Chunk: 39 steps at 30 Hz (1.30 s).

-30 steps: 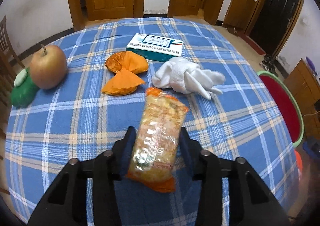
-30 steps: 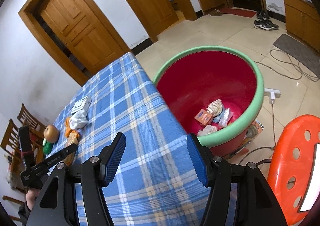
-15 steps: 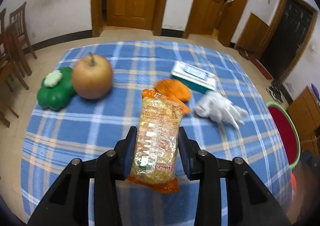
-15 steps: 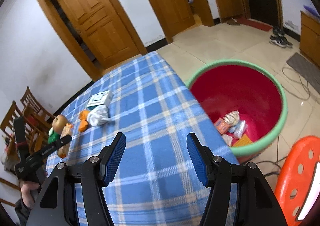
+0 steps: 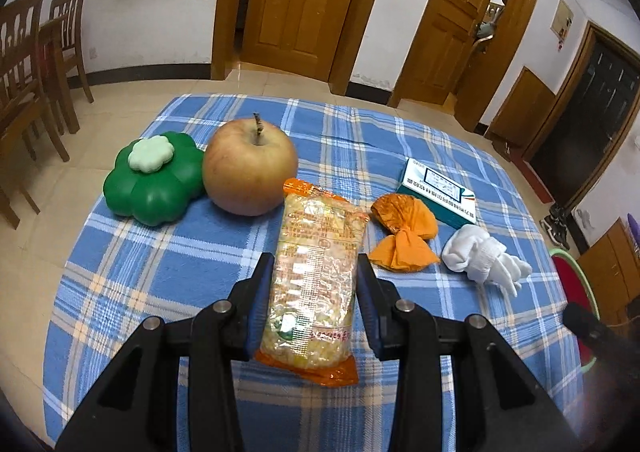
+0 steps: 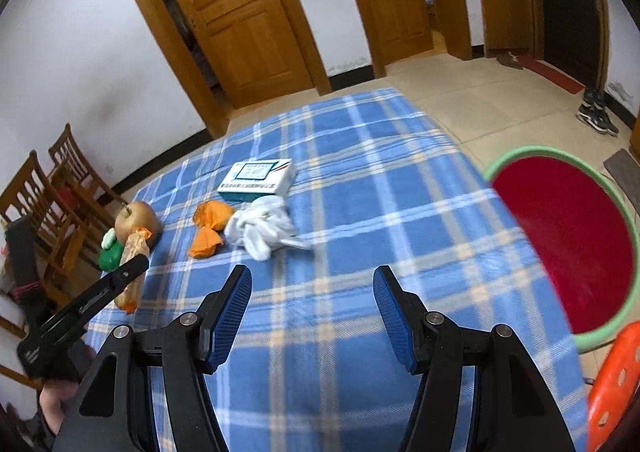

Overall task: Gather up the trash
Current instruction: 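Grasp the white cloth with the right tool while the left tool holds the snack bag, then carry the snack bag and white cloth over the red bin with both tools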

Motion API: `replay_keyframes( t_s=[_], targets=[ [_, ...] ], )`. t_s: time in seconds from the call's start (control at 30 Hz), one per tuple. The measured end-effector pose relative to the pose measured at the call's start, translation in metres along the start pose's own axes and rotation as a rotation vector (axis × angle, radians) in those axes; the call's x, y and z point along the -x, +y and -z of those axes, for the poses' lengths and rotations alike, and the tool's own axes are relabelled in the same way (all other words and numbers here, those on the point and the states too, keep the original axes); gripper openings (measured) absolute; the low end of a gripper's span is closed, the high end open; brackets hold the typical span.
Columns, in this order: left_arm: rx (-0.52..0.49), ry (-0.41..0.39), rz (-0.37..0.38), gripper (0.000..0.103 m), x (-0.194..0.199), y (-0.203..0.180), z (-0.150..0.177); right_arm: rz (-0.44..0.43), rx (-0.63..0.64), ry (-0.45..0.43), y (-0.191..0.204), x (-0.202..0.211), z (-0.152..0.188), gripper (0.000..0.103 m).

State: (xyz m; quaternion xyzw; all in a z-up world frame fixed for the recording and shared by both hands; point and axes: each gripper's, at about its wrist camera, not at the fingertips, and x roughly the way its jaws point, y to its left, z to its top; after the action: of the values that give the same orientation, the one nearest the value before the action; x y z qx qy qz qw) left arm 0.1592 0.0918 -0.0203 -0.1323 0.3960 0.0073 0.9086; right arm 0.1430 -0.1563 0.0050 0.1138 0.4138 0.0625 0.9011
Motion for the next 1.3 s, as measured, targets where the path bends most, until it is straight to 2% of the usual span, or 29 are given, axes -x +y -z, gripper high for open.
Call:
replay_keyframes(
  t_s=[0.1, 0.27, 0.5, 0.53, 0.63, 0.73, 0.77, 1.0, 1.3],
  targets=[
    [0.002, -0.007, -0.016, 0.040, 0.002, 0.000, 0.000, 0.000, 0.013, 0.011, 0.009, -0.018, -0.006, 0.065],
    [-0.004, -0.011, 0.025, 0.040, 0.006, -0.002, 0.002, 0.001, 0.034, 0.008, 0.024, -0.039, -0.015, 0.065],
    [0.005, -0.010, 0.024, 0.040, 0.007, -0.001, 0.003, 0.046, 0.052, 0.033, 0.038, -0.070, -0.019, 0.063],
    [0.010, -0.012, 0.028, 0.040, 0.008, 0.000, 0.002, 0.047, 0.046, 0.038, 0.038, -0.073, -0.020, 0.050],
    [0.015, -0.016, 0.025, 0.040, 0.008, 0.003, 0.001, 0.031, 0.055, 0.052, 0.041, -0.077, -0.017, 0.029],
    [0.025, -0.010, 0.033, 0.040, 0.007, 0.004, 0.001, 0.041, 0.088, 0.036, 0.045, -0.072, -0.014, 0.016],
    [0.026, -0.009, 0.040, 0.040, 0.007, 0.004, 0.001, 0.039, 0.086, 0.034, 0.045, -0.070, -0.013, 0.015],
    [0.010, -0.013, 0.059, 0.040, 0.010, -0.001, 0.002, -0.004, 0.079, -0.010, 0.038, -0.028, 0.001, 0.014],
    [-0.009, -0.025, 0.068, 0.040, 0.017, -0.009, 0.002, -0.035, 0.031, -0.093, 0.010, 0.034, 0.017, 0.014]
  ],
)
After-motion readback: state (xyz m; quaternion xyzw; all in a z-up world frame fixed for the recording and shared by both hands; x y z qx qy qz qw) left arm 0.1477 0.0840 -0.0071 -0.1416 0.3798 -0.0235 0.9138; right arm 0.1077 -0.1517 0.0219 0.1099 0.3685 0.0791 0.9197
